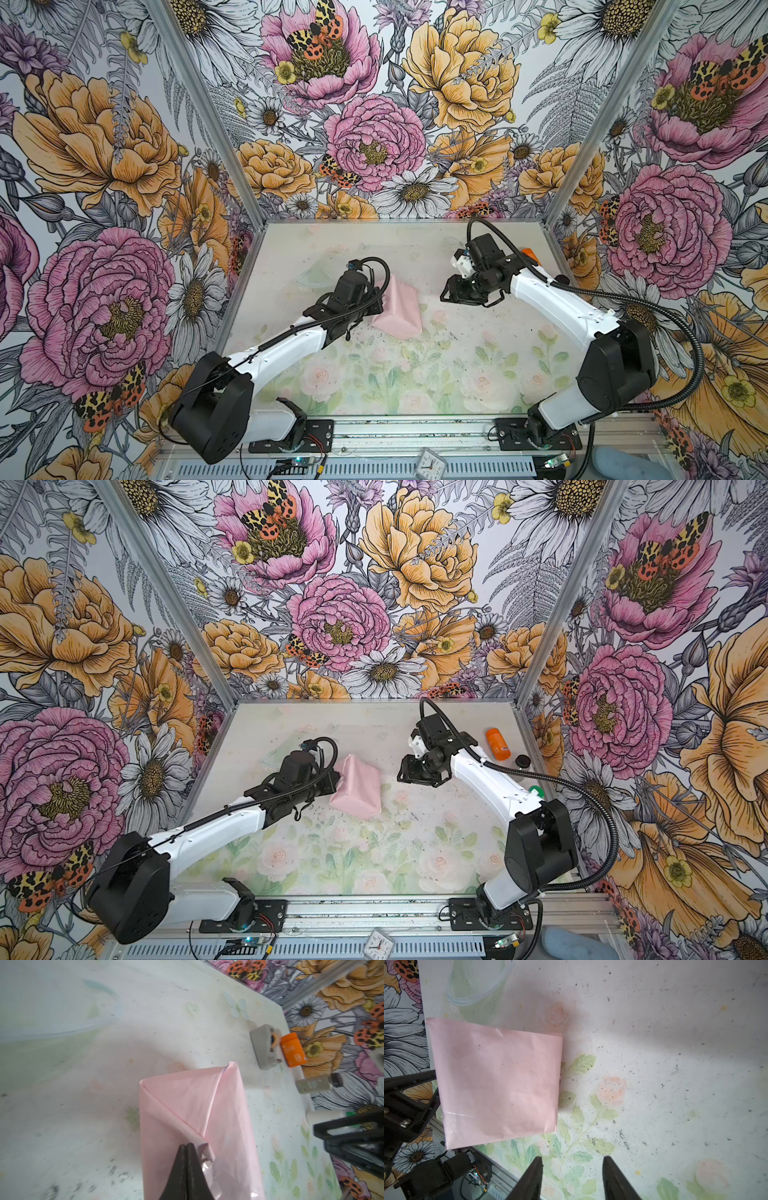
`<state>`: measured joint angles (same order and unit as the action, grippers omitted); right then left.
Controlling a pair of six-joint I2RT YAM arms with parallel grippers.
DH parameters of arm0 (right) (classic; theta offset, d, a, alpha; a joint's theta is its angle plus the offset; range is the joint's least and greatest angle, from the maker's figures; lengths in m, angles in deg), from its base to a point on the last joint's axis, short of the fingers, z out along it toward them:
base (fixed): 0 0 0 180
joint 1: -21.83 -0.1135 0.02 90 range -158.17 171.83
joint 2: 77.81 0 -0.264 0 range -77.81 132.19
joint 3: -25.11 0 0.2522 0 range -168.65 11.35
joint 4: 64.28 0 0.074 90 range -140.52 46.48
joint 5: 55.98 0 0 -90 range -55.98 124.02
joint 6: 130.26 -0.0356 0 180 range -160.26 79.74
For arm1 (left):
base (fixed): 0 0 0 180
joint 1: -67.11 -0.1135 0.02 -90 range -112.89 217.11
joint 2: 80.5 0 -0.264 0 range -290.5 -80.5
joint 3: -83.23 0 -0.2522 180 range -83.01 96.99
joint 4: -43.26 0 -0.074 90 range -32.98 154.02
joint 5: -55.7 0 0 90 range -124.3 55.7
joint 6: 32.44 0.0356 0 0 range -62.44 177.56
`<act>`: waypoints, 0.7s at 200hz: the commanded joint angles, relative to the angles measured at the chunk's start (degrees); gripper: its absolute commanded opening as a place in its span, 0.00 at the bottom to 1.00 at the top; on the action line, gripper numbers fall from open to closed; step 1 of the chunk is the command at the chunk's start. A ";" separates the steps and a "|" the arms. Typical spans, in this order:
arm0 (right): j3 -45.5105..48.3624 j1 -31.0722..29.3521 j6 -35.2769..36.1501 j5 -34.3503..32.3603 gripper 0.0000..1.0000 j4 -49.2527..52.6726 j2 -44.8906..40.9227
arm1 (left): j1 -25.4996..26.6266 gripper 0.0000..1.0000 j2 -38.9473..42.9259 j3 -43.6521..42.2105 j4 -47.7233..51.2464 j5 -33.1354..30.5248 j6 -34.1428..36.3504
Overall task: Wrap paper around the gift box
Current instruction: 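Open both grippers and lift them away from the wrapped box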
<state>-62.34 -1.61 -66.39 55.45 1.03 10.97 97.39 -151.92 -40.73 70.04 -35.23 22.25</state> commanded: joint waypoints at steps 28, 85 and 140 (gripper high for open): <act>-3.48 -1.25 -0.68 -1.02 0.54 -2.29 -0.41 | -12.06 0.67 16.18 0.21 16.23 -0.78 -1.83; -2.56 -2.22 -1.73 -0.15 0.56 -4.60 0.26 | -14.55 0.87 9.33 -5.27 9.24 7.22 -2.71; 1.93 1.28 -2.42 -1.39 0.57 -6.19 -4.02 | -3.00 0.86 -4.24 -1.89 -3.60 8.37 -4.79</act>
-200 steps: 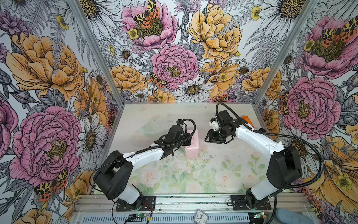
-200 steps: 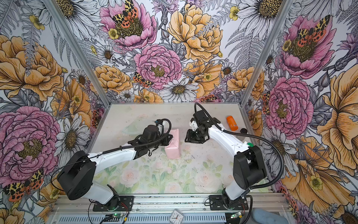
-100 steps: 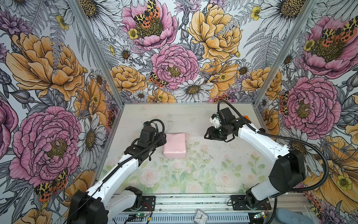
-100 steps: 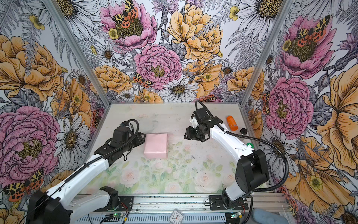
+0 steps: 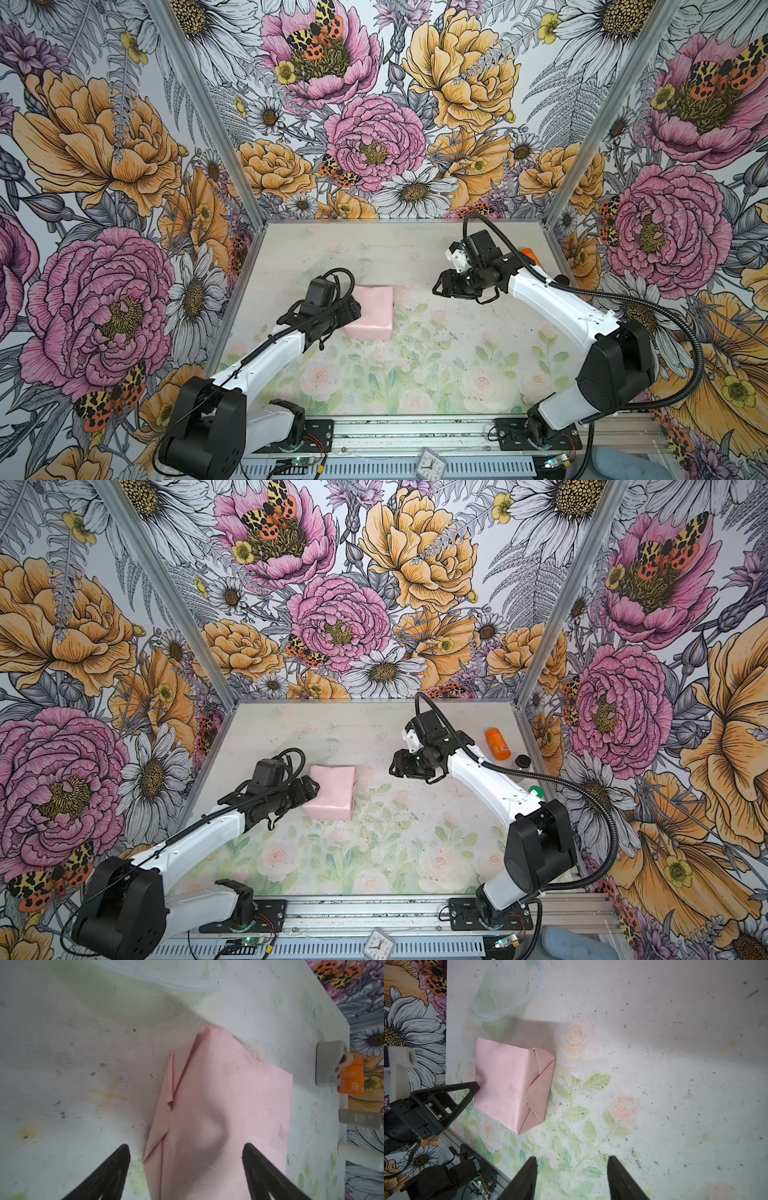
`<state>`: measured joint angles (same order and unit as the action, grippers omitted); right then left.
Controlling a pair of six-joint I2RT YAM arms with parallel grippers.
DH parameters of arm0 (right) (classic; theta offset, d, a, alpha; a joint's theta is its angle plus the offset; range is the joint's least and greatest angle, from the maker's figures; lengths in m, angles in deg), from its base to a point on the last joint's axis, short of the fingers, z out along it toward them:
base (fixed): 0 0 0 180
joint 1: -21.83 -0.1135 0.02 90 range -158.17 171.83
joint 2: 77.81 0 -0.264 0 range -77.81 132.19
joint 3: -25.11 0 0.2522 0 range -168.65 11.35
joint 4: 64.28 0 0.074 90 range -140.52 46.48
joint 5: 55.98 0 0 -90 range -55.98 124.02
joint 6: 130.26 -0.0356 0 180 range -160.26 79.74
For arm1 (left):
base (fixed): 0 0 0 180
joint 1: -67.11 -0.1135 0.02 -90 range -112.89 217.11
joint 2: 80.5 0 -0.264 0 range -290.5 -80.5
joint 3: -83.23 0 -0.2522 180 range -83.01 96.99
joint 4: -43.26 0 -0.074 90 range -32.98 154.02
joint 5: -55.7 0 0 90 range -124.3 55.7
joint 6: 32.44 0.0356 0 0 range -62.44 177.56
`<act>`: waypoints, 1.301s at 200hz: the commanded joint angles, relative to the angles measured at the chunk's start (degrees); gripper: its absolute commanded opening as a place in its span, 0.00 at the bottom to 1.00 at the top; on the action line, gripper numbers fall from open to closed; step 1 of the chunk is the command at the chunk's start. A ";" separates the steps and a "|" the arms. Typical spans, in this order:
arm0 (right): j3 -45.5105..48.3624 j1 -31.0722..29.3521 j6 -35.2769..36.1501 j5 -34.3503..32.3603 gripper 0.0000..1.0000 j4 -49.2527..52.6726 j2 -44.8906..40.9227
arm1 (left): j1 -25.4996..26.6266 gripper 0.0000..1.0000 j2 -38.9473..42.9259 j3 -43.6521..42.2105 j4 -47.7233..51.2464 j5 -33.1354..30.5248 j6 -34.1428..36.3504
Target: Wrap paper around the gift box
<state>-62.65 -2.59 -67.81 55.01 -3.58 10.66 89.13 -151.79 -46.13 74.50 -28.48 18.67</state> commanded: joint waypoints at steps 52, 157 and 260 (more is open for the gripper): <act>7.10 9.00 -0.68 -5.01 0.58 -2.11 -10.75 | 16.22 0.86 -17.65 18.65 -7.28 -0.77 3.30; 26.06 22.47 9.97 -18.85 0.99 -40.46 -15.51 | 2.14 0.99 12.38 -5.70 -28.33 -38.70 34.36; 45.30 25.79 24.11 -21.49 0.99 -81.00 -5.80 | -17.92 0.99 -12.85 -17.52 -70.83 -20.02 42.25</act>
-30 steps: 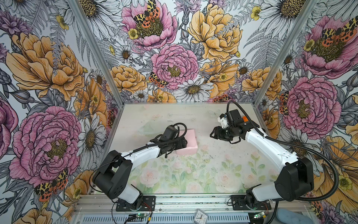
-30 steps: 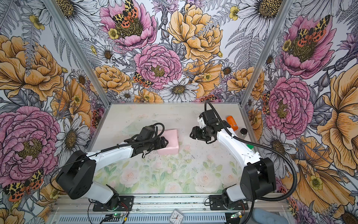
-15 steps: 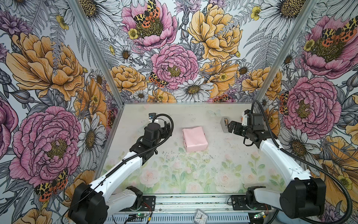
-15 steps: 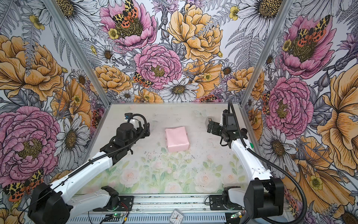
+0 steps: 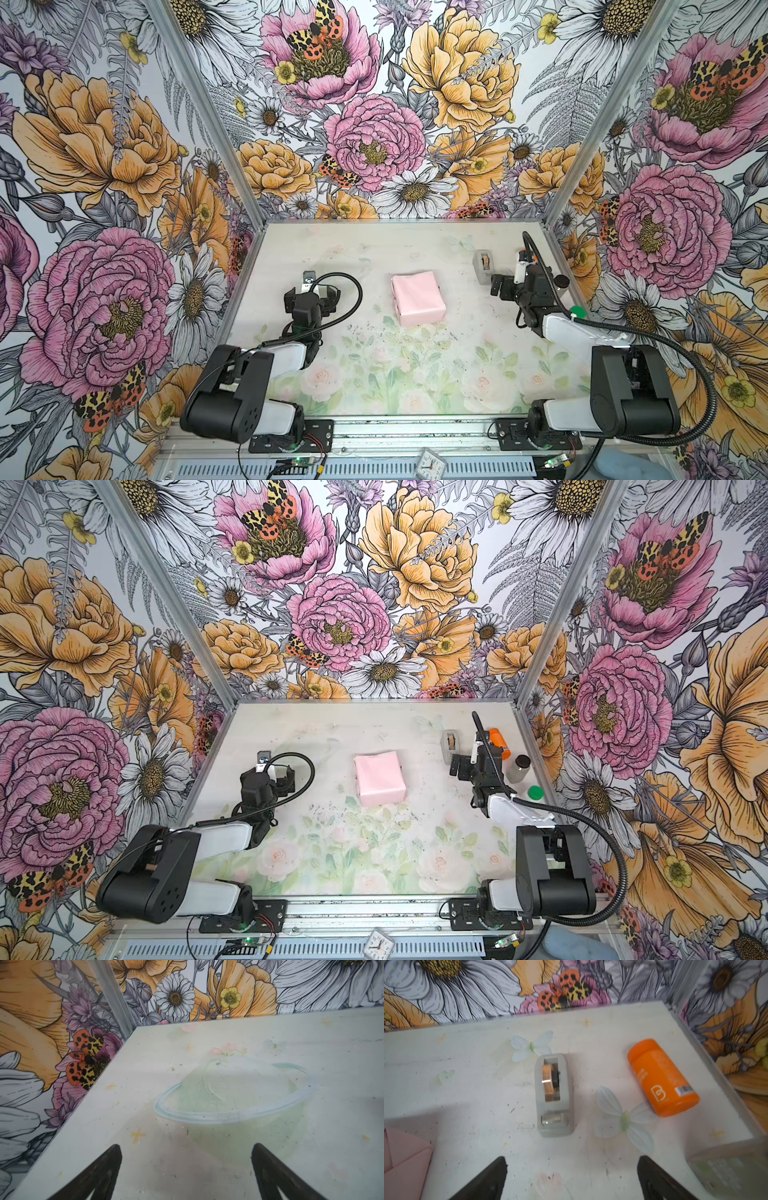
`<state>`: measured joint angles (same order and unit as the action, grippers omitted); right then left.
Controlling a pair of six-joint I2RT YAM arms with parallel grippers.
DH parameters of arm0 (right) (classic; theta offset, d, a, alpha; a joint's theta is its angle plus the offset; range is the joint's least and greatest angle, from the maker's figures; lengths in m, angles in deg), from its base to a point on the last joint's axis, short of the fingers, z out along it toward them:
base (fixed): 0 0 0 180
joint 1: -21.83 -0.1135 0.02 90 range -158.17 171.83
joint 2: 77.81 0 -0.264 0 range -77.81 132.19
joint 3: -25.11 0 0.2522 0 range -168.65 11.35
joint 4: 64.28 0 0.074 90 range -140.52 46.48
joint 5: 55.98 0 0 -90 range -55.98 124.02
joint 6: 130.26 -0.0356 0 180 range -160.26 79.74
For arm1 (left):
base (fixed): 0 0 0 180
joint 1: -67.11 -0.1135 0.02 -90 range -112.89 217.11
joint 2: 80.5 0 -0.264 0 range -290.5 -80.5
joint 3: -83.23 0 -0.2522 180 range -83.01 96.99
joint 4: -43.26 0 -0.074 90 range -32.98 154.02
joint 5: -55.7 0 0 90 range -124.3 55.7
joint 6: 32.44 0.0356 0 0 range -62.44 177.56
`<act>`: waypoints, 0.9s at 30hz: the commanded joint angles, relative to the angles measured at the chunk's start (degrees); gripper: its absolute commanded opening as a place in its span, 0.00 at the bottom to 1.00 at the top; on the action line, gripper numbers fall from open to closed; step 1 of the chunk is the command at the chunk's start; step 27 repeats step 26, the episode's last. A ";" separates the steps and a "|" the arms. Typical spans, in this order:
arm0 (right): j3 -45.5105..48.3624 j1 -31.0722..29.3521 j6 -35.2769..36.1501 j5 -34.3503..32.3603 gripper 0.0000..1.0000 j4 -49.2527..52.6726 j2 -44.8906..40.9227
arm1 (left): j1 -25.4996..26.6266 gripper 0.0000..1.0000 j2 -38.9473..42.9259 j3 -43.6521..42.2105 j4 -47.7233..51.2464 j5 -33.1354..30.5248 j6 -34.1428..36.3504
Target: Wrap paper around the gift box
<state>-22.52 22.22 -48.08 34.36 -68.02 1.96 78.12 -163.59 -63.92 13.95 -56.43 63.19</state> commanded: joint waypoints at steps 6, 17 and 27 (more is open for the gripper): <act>11.90 1.89 3.87 0.01 0.99 -31.85 7.58 | -12.91 0.99 -5.54 1.87 -12.02 16.55 -7.30; 11.16 2.07 3.25 -0.72 0.99 -31.71 8.36 | -10.39 0.99 -5.71 2.49 -10.88 13.86 -4.83; 11.18 2.06 3.16 -0.78 0.99 -31.52 8.30 | -10.58 0.99 -5.77 2.55 -10.84 14.67 -4.80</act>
